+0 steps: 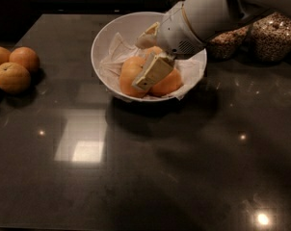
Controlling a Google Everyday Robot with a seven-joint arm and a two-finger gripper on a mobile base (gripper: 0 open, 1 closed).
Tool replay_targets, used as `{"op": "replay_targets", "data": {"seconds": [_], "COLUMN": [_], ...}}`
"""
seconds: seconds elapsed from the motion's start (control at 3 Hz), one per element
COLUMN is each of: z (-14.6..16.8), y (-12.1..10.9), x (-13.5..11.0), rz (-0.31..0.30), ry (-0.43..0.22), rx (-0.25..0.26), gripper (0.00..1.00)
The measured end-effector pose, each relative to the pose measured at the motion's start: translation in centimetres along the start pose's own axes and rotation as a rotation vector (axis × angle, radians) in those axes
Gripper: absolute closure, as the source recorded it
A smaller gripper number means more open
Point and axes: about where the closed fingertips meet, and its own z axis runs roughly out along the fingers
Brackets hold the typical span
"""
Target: Pick orange from white bowl
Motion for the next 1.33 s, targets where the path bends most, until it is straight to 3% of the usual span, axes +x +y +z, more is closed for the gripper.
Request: {"op": "replay_targets", "data": {"seconds": [1.33], "z": [2.2], "y": [-1.5], "x": [1.7], "rz": [-0.006], "ry": [0.048], "rx": [-0.004], "gripper": [0.39]}}
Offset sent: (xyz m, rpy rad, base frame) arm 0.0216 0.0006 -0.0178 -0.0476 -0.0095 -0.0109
